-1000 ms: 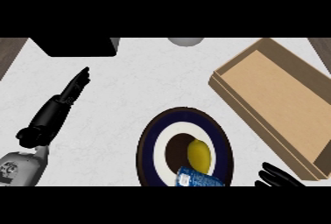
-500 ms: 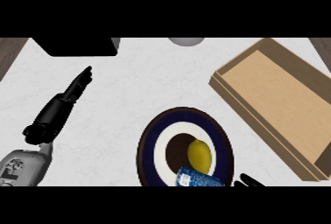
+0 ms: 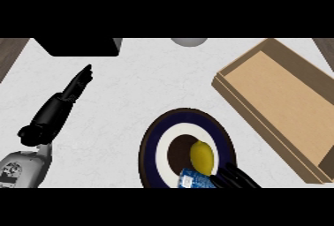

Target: Pick the can from the plate and place it in the cardboard box

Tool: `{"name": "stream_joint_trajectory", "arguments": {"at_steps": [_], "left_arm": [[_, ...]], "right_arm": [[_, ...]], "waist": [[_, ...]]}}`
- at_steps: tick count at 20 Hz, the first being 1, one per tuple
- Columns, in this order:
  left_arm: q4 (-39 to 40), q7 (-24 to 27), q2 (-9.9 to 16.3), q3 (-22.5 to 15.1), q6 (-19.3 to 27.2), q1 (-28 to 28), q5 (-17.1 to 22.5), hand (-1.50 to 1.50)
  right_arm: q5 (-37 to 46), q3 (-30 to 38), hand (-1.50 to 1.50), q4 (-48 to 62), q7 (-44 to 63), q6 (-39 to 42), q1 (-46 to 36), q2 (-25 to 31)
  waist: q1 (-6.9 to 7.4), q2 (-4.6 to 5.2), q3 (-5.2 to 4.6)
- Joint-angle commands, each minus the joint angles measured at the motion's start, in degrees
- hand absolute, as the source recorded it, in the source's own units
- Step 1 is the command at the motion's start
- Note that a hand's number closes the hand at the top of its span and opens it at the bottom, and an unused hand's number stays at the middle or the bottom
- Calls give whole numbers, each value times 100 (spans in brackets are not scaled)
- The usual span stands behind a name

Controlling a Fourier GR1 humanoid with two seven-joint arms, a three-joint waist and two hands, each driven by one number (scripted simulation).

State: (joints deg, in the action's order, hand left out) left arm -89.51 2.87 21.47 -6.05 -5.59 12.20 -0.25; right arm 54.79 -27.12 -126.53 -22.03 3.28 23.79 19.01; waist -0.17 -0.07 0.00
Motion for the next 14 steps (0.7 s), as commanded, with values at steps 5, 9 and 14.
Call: {"name": "stream_joint_trajectory", "arguments": {"at_steps": [5, 9, 14], "left_arm": [[24, 167, -132, 334, -255, -122, -170, 0], [704, 421, -309, 449, -344, 257, -321, 0], [-65, -84, -562, 267, -273, -88, -549, 0]], "right_arm": [[487, -92, -150, 753, 225, -171, -459, -378], [374, -56, -150, 969, 192, -81, -716, -480], [402, -215, -150, 1308, 175, -6, -946, -668]], "waist": [[7, 3, 1], [-7, 10, 0], [13, 3, 1]]}}
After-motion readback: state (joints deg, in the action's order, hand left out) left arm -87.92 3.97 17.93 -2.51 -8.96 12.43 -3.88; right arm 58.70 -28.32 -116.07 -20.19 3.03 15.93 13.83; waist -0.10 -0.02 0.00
